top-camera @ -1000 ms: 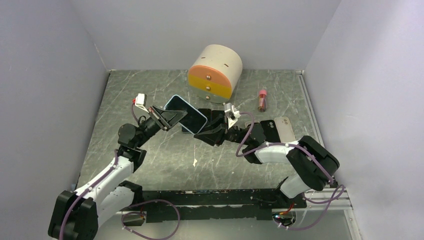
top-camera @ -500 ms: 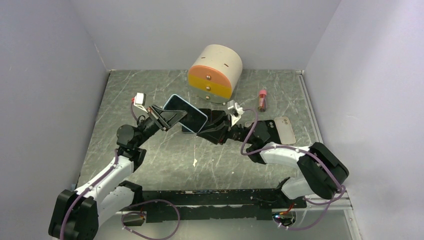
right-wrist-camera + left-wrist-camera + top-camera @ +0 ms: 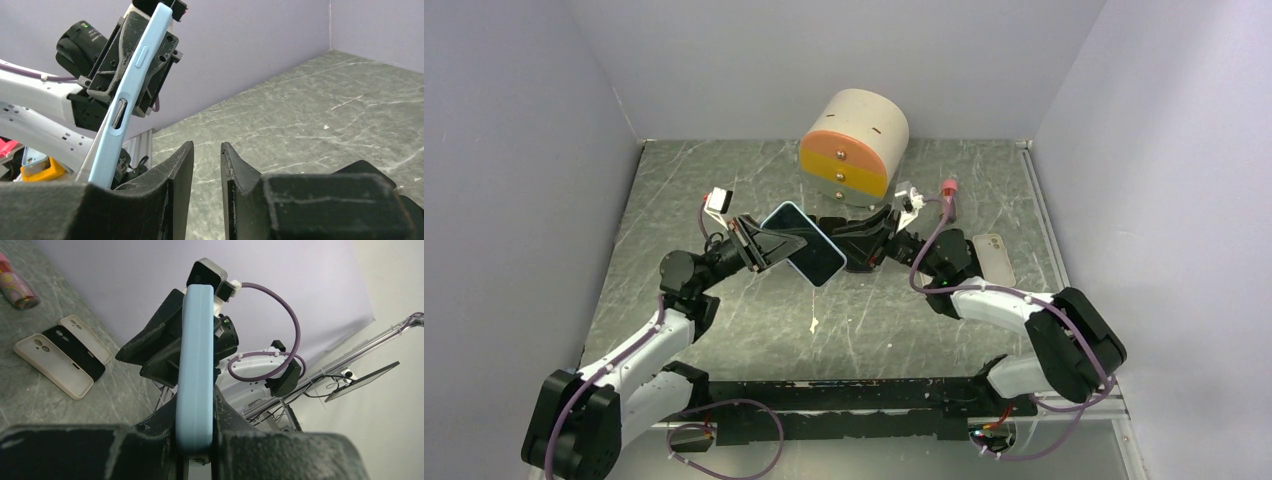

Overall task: Take the phone out of the phone case
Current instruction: Remove the phone case from the phone.

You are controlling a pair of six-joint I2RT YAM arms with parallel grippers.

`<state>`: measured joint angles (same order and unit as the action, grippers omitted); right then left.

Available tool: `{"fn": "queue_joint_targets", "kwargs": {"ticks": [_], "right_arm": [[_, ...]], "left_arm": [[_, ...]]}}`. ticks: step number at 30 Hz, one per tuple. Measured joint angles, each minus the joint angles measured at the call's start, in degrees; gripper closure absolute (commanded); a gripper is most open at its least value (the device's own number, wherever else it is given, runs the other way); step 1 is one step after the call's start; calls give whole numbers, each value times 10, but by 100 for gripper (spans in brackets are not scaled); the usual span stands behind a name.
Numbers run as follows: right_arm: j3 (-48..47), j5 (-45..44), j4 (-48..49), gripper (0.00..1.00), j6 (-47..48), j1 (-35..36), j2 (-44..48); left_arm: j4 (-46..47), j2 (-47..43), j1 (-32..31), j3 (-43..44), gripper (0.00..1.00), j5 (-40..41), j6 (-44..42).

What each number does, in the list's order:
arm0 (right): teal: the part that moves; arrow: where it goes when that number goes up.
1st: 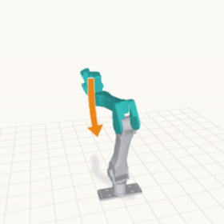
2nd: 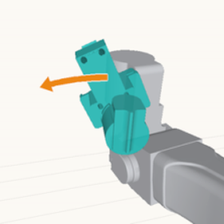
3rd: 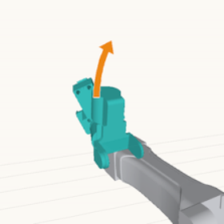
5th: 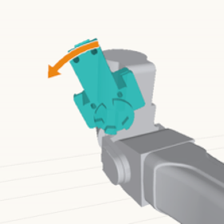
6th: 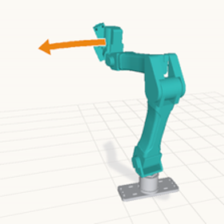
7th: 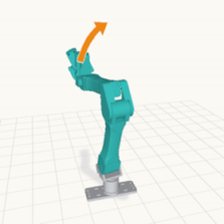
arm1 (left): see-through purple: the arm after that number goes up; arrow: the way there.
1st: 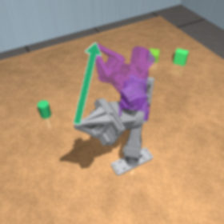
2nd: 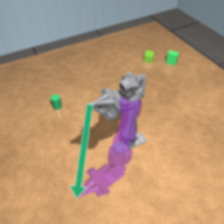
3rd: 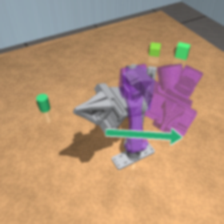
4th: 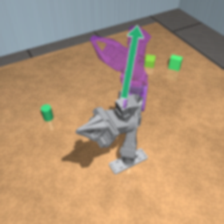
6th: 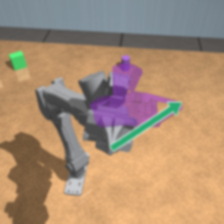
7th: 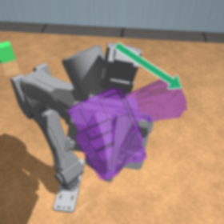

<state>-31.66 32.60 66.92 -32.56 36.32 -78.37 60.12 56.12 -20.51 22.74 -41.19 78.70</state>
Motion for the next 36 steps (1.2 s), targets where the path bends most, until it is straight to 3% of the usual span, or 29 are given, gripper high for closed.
{"fn": "queue_joint_targets", "kwargs": {"ticks": [11, 22, 36], "right_arm": [[19, 52, -72, 56, 56, 0, 60], [32, 110, -87, 46, 68, 2, 61], [24, 137, -63, 44, 54, 40, 30]], "left_arm": [[-48, -16, 0, 0, 98, 7, -57], [-52, -23, 0, 1, 98, 33, -80], [-49, -21, 0, 4, 97, 56, -100]]}}
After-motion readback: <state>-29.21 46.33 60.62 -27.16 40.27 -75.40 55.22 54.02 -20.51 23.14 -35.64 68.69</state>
